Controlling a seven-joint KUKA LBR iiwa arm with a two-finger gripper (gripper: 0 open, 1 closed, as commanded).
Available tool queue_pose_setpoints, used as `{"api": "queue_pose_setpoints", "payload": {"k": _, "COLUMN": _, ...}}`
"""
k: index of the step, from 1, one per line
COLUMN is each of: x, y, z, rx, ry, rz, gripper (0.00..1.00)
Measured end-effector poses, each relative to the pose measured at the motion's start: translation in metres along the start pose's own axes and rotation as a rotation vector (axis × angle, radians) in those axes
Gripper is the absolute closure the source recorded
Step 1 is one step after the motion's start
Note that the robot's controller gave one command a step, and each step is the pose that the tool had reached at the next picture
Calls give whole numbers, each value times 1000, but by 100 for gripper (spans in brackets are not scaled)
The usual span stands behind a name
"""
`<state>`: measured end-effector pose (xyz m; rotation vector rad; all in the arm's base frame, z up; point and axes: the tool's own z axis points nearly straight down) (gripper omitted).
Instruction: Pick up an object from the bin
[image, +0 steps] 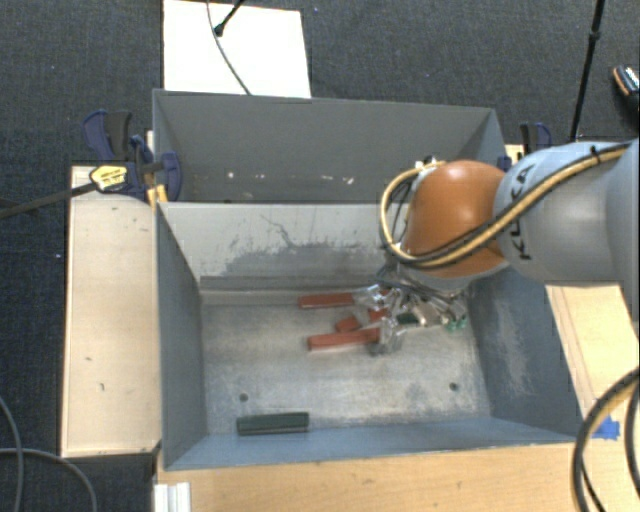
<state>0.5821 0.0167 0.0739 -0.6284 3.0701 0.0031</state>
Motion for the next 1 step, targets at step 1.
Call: {"api": "queue_pose_setpoints", "payload": {"k": 1, "x": -2, "y": 8, "z": -129, "rx": 4, "ry": -2, "rz": 24, "gripper": 100}}
